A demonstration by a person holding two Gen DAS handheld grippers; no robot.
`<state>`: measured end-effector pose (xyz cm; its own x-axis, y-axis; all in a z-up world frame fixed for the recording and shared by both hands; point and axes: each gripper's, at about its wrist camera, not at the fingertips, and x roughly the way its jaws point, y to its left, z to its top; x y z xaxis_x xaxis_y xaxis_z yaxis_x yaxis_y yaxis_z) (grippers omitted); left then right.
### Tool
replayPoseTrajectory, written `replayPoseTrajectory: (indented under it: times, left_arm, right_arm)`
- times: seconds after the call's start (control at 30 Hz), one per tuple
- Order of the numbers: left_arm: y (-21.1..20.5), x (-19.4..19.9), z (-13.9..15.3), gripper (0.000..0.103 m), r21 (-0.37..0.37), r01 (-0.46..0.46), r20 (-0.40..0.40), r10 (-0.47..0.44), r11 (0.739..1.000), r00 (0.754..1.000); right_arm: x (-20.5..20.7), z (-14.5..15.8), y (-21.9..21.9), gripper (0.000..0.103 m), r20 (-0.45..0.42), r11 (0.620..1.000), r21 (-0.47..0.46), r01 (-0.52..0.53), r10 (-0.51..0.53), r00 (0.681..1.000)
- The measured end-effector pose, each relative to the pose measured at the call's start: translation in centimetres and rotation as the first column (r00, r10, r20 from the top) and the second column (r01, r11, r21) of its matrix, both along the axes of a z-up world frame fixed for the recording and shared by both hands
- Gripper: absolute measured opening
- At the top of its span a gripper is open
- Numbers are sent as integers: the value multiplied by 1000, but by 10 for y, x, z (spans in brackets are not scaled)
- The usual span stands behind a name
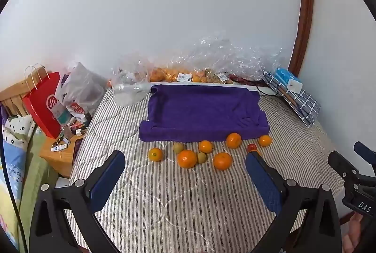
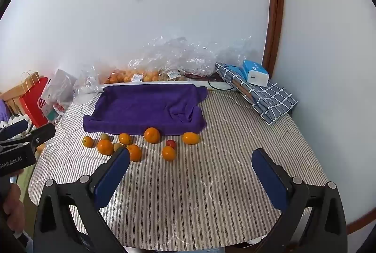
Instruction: Organize fruits
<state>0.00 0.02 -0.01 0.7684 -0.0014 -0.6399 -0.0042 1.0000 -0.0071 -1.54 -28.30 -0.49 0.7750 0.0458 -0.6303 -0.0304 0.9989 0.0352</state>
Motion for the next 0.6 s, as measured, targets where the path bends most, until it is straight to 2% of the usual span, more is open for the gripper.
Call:
replayPoseTrajectory:
  times: [0.23, 0.6]
  left_arm:
    - [6, 5, 4, 103, -46, -1, -24, 0, 999, 1000]
    - [8, 0, 2, 103, -37, -14, -6, 14, 999, 1000]
  right_arm:
    - [-2, -1, -1, 102, -6, 1000, 9, -1, 1, 1000]
    - [-4, 6, 10, 102, 3, 1000, -6, -12, 12, 1000]
